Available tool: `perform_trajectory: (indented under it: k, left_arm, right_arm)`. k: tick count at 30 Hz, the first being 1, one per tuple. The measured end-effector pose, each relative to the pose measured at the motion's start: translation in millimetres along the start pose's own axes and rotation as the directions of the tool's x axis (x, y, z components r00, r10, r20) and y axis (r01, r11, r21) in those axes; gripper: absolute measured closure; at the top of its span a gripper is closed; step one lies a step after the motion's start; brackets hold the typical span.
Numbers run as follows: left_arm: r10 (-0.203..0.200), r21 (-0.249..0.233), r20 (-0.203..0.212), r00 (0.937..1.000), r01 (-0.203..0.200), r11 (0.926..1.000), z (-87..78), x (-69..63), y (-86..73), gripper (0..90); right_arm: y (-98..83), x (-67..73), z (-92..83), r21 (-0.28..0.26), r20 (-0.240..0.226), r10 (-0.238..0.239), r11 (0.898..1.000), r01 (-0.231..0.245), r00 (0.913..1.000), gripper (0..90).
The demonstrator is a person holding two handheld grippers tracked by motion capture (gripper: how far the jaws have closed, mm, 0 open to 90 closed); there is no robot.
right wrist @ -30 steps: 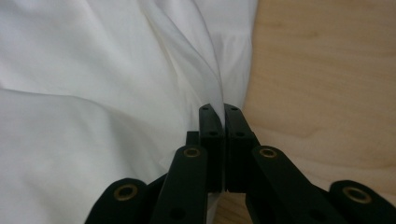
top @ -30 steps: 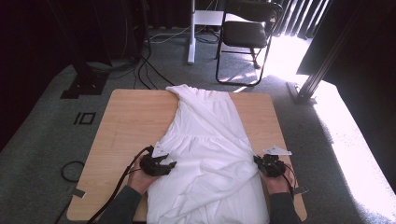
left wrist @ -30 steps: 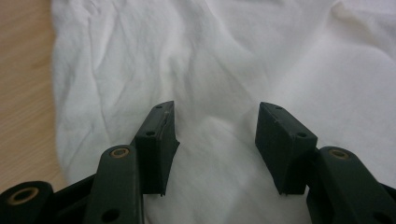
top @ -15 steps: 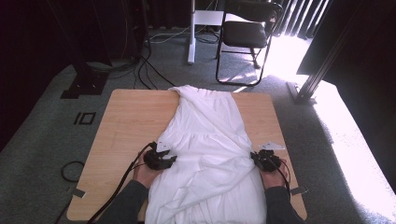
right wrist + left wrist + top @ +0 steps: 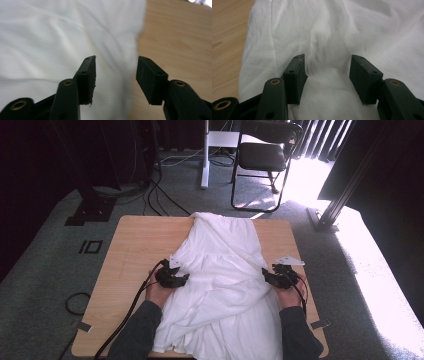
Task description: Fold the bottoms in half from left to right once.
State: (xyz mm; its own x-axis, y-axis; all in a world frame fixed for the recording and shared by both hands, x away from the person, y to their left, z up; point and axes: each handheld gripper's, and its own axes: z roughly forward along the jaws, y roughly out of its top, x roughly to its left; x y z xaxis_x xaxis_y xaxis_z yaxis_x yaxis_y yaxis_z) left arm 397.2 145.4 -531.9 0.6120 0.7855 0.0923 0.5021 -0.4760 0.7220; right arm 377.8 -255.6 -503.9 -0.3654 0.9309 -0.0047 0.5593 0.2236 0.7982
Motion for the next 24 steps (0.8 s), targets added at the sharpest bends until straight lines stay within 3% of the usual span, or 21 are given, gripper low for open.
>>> perform_trajectory:
  k: [1, 2, 4, 7, 9, 11, 12, 15, 17, 19, 24]
  left_arm:
    - [0.004, -0.009, 0.001, 1.0, -0.004, 1.0, -3.5, -1.7, 0.8, 46.7]
    - [0.009, -0.011, -0.003, 1.0, -0.009, 0.9999, -6.8, -3.7, 1.6, 46.7]
    - [0.022, -0.014, 0.006, 0.9997, -0.022, 0.9996, -12.4, -8.0, 1.8, 46.6]
    - [0.043, -0.021, 0.037, 0.9984, -0.043, 0.9989, -17.0, -17.6, -1.5, 46.6]
    - [0.066, -0.007, 0.048, 0.9967, -0.065, 0.9978, -18.3, -23.3, -5.0, 46.6]
    - [0.08, -0.001, 0.055, 0.9953, -0.08, 0.9968, -18.6, -28.3, -10.4, 46.6]
    - [0.083, 0.007, 0.056, 0.995, -0.084, 0.9965, -18.6, -29.7, -12.1, 46.6]
    - [0.081, 0.003, 0.069, 0.9943, -0.081, 0.9967, -20.8, -35.4, -18.8, 46.5]
    - [0.077, 0.001, 0.078, 0.994, -0.078, 0.997, -22.3, -37.6, -20.7, 46.4]
    - [0.088, -0.002, 0.082, 0.9928, -0.088, 0.9961, -28.0, -44.4, -24.7, 46.3]
    - [0.11, 0.001, 0.1, 0.9889, -0.11, 0.9939, -35.8, -54.0, -33.3, 46.1]
  right_arm:
    - [6.8, 19.9, -5.9, -0.02, -0.114, -0.003, 1.0, 0.0, 0.9935, 44.6]
    - [6.8, 19.9, -5.9, -0.02, -0.114, -0.003, 1.0, 0.0, 0.9935, 44.6]
    - [5.3, 33.1, -0.9, 0.007, -0.156, -0.019, 1.0, 0.021, 0.9876, 40.2]
    - [-4.2, 45.3, 14.1, 0.069, -0.225, -0.012, 0.997, 0.028, 0.9744, 36.1]
    - [-13.1, 50.5, 23.5, 0.137, -0.228, -0.025, 0.989, 0.058, 0.9733, 38.3]
    - [-22.8, 52.8, 25.9, 0.188, -0.239, -0.033, 0.979, 0.079, 0.9704, 51.2]
    - [-28.9, 52.9, 23.2, 0.198, -0.265, -0.037, 0.976, 0.092, 0.9635, 63.2]
    - [-40.7, 51.3, 9.2, 0.2, -0.267, -0.065, 0.972, 0.122, 0.9614, 80.5]
    - [-44.5, 49.8, 1.8, 0.186, -0.265, -0.069, 0.975, 0.121, 0.9617, 82.8]
    - [-56.7, 43.6, -21.4, 0.151, -0.26, -0.072, 0.982, 0.114, 0.963, 83.2]
    - [-87.7, 28.5, -54.9, 0.147, -0.238, -0.051, 0.985, 0.088, 0.9698, 82.5]
